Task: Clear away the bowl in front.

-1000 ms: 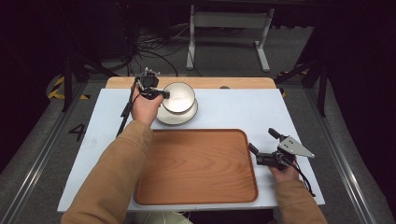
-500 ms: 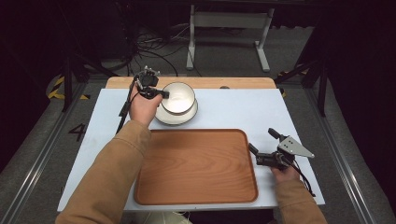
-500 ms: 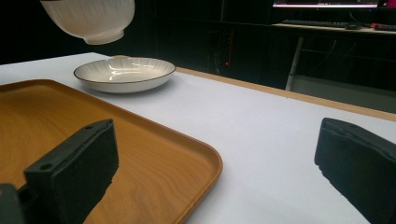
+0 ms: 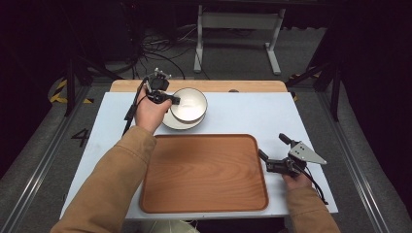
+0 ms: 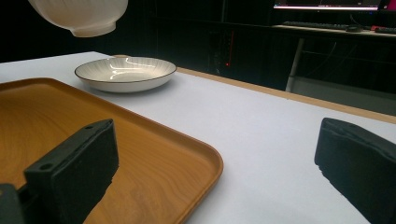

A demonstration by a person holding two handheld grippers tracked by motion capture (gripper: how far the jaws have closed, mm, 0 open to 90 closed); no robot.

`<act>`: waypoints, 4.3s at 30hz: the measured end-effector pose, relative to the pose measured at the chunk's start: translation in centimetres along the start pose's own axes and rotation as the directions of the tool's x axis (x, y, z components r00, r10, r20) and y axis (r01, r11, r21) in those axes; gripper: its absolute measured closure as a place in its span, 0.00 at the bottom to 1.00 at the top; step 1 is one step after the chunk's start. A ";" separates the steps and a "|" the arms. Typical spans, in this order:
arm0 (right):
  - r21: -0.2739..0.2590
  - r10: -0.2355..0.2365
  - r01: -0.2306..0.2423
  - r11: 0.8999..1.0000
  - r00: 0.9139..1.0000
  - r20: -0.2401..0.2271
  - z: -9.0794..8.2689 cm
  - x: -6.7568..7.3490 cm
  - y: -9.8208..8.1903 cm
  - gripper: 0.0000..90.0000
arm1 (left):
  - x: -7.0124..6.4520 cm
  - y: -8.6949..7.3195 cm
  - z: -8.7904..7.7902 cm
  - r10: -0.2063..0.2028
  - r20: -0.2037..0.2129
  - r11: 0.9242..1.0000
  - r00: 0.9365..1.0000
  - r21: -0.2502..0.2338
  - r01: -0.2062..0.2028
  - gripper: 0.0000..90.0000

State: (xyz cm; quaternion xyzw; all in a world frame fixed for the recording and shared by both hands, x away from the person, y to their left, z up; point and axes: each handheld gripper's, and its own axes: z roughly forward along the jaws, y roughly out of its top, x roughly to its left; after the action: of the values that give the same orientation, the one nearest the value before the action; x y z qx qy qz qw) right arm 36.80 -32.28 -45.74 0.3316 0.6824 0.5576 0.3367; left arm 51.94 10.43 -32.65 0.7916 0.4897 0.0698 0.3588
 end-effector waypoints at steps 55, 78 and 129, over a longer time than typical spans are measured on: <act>-0.113 0.048 -0.048 0.992 0.999 -0.004 -1.0 -0.4 -0.5 0.00 | -11.0 -4.4 -1.0 0.331 0.215 0.919 0.919 0.149 -0.366 0.91; -0.113 0.047 -0.047 0.992 0.999 -0.004 -1.0 -0.4 -0.5 0.00 | -11.4 -6.8 2.2 0.336 0.264 0.874 0.904 0.271 -0.404 0.91; -0.114 0.043 -0.043 0.993 0.999 -0.004 -1.0 -0.3 -0.5 0.00 | -10.8 -8.5 5.1 0.374 0.221 0.825 0.901 0.364 -0.432 0.76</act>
State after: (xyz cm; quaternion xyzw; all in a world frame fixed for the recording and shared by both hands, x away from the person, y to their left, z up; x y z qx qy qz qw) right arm 36.11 -33.19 -46.08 0.3261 0.6425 0.6031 0.3423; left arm 42.63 1.24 -39.15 0.9368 0.2882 -0.0143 0.1976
